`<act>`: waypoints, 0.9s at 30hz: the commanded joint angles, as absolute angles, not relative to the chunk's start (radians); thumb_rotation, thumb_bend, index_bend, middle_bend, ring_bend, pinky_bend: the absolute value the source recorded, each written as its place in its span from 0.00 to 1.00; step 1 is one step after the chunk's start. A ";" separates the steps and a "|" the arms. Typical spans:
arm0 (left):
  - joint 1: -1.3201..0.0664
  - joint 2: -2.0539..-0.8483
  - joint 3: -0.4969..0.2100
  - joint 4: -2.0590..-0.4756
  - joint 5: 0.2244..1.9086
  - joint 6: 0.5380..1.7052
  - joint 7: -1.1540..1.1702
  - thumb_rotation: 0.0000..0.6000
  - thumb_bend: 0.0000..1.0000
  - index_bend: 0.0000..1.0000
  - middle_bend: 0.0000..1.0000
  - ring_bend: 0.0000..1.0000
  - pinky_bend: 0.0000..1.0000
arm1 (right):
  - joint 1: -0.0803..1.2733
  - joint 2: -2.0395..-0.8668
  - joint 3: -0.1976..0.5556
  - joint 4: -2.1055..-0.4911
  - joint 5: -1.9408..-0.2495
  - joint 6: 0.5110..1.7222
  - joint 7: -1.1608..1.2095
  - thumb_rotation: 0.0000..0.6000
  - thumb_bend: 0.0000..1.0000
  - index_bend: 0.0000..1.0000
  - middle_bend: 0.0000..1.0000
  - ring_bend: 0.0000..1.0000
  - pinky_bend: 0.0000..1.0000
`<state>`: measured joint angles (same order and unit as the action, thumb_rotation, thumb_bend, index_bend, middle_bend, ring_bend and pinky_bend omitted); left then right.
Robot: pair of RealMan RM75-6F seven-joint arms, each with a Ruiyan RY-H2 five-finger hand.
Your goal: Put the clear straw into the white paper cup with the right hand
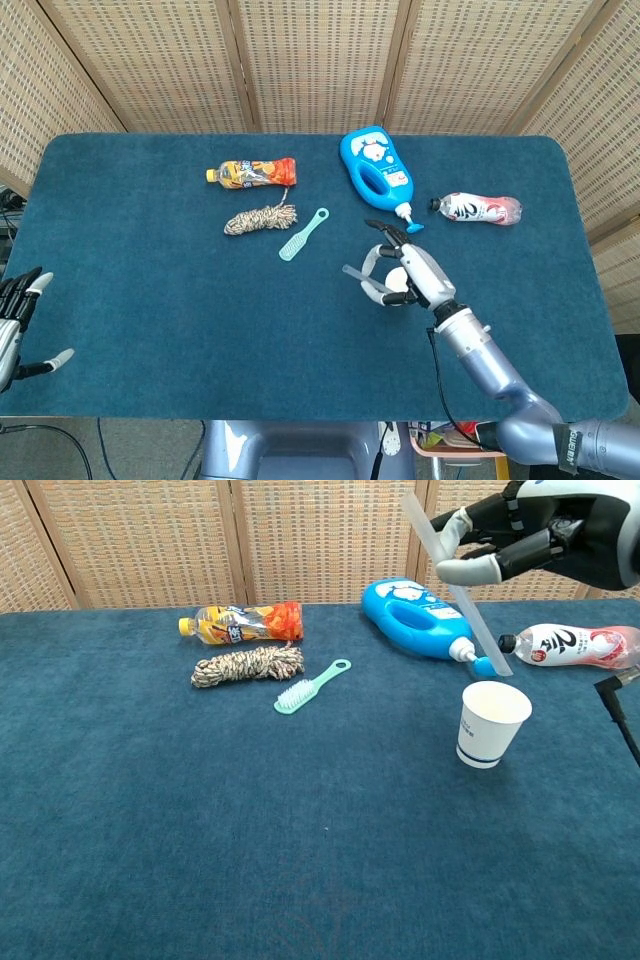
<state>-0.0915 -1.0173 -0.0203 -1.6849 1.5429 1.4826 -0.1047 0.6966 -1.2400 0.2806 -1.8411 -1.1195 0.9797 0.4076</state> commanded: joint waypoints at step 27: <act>-0.095 -1.021 -0.021 -1.682 1.539 1.477 -0.102 1.00 0.11 0.00 0.00 0.00 0.00 | 0.694 -1.426 0.324 -1.587 -0.972 0.916 0.406 1.00 0.45 0.64 0.14 0.00 0.00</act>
